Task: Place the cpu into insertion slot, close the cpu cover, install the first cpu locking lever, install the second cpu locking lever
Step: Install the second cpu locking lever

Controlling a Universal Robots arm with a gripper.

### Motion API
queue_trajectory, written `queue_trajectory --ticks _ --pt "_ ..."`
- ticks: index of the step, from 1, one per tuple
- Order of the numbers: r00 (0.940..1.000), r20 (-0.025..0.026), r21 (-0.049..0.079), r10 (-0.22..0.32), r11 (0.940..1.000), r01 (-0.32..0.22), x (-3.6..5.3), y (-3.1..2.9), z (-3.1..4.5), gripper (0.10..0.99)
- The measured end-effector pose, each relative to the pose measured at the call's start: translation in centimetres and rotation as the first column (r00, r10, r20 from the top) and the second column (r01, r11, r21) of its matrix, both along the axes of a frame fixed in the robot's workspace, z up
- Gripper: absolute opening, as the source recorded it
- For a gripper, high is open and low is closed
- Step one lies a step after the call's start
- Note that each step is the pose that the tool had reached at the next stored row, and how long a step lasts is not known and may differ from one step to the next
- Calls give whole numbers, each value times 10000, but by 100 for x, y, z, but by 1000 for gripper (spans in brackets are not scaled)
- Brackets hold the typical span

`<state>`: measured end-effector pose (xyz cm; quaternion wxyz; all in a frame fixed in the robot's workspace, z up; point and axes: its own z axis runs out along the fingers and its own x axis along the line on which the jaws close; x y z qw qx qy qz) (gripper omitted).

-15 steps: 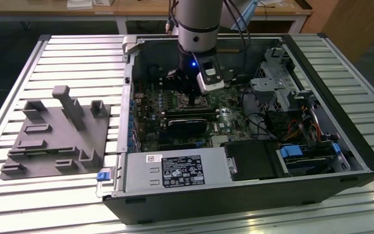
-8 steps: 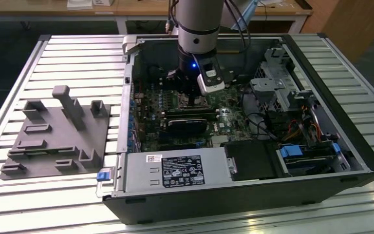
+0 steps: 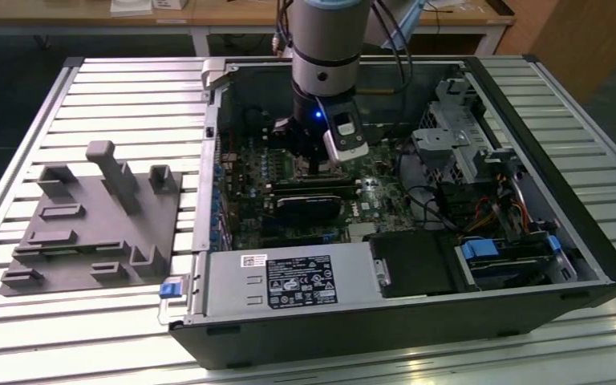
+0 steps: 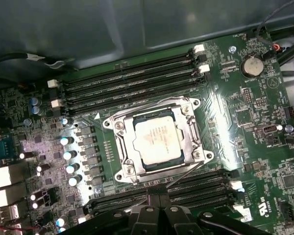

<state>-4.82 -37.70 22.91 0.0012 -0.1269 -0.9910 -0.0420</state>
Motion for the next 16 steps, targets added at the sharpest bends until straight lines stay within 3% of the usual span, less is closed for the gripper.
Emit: queue_trajectory --ticks 5,9,13,16 --pt "10000 0 155 13 9999 -13 -22 -59 -26 106" --pt "10000 -1 193 14 9998 -14 -32 -101 -50 106" --pt "10000 1 448 56 9990 -56 -71 -122 -77 106" --pt "9999 1 537 107 9985 -107 -73 -124 -76 106"
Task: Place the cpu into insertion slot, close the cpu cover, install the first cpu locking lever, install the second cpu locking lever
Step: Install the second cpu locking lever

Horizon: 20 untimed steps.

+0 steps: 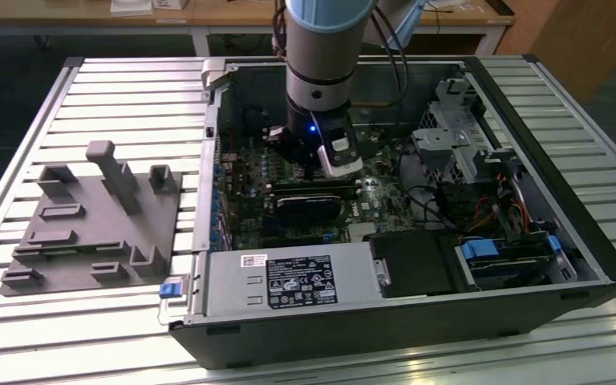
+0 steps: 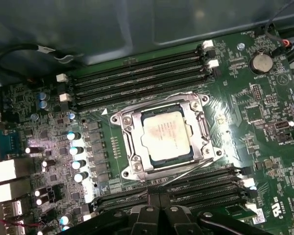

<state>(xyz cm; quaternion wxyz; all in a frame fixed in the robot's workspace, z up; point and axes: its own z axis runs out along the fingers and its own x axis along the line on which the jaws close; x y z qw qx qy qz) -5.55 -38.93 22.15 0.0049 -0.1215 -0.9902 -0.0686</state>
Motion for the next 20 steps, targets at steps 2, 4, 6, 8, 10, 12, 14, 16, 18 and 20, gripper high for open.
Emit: queue_trajectory --ticks 2,4,6,8,10,12,14,16,18,20 --pt "9999 0 35 111 9999 -111 0 0 0 106" --pt "9995 1 45 325 9995 -325 0 0 -1 106" --pt "9982 1 45 603 9982 -603 0 0 0 106" --pt "9960 1 49 894 9960 -894 0 0 0 106" --pt "9933 4 83 1153 9933 -1153 0 0 -1 106" --pt "9907 13 142 1364 9906 -1364 -1 0 -3 106" --pt "9885 24 226 1515 9882 -1515 -6 -1 -5 106" --pt "9874 36 299 1585 9869 -1585 -12 -5 -11 106" --pt "9870 40 321 1604 9865 -1605 -15 -9 -22 106" --pt "9871 44 340 1604 9865 -1604 -20 -13 -36 106"
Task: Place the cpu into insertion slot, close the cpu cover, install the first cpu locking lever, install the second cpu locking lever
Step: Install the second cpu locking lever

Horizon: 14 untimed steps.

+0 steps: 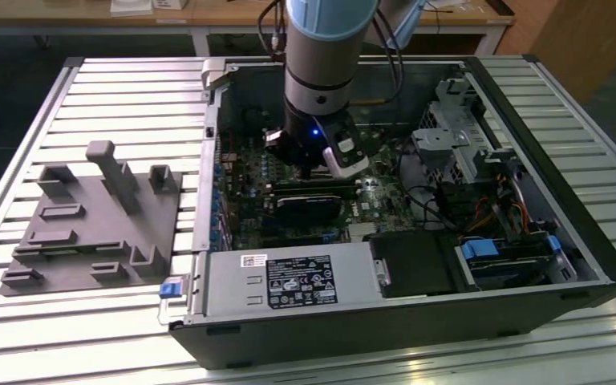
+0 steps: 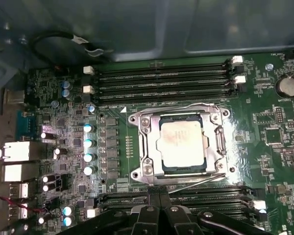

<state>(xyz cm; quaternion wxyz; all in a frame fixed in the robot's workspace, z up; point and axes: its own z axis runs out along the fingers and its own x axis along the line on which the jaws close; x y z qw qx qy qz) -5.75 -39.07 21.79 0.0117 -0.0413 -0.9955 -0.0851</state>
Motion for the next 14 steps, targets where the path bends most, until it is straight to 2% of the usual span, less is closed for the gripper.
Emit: queue_trajectory --ticks 9,12,14 --pt "10000 -1 90 1 10000 -1 -63 -18 -89 106" --pt "10000 0 173 2 9998 -2 -70 -19 -99 106" --pt "10000 -1 177 0 9998 0 -71 -19 -99 106"
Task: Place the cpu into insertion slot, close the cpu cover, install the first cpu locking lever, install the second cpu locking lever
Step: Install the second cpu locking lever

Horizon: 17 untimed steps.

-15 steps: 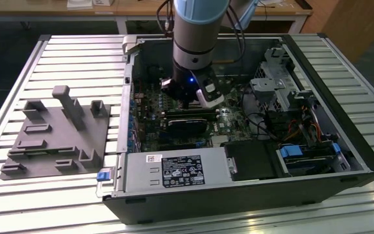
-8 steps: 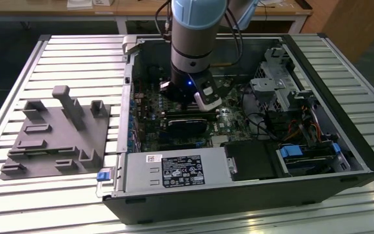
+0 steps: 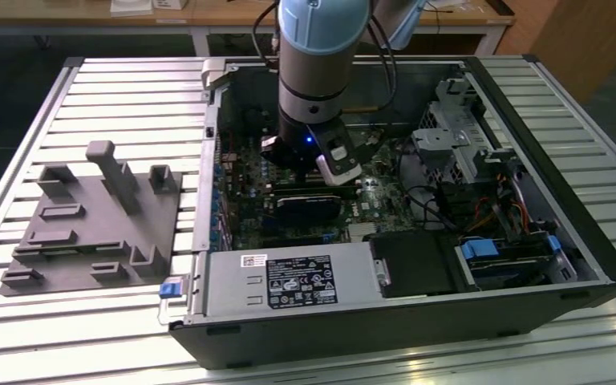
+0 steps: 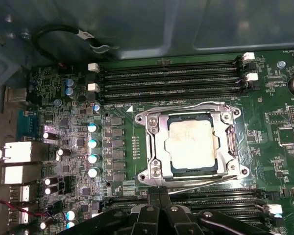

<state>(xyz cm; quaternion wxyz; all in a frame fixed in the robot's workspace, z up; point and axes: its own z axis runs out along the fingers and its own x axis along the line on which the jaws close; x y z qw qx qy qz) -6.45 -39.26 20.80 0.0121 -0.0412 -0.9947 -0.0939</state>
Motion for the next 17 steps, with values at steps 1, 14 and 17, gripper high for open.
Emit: queue_trajectory --ticks 1,14,17 --pt "10000 0 1 0 10000 0 0 0 0 106" --pt "10000 -1 253 1 9997 -1 -109 -14 -64 106" --pt "10000 0 327 1 9995 0 -128 -15 -80 106"
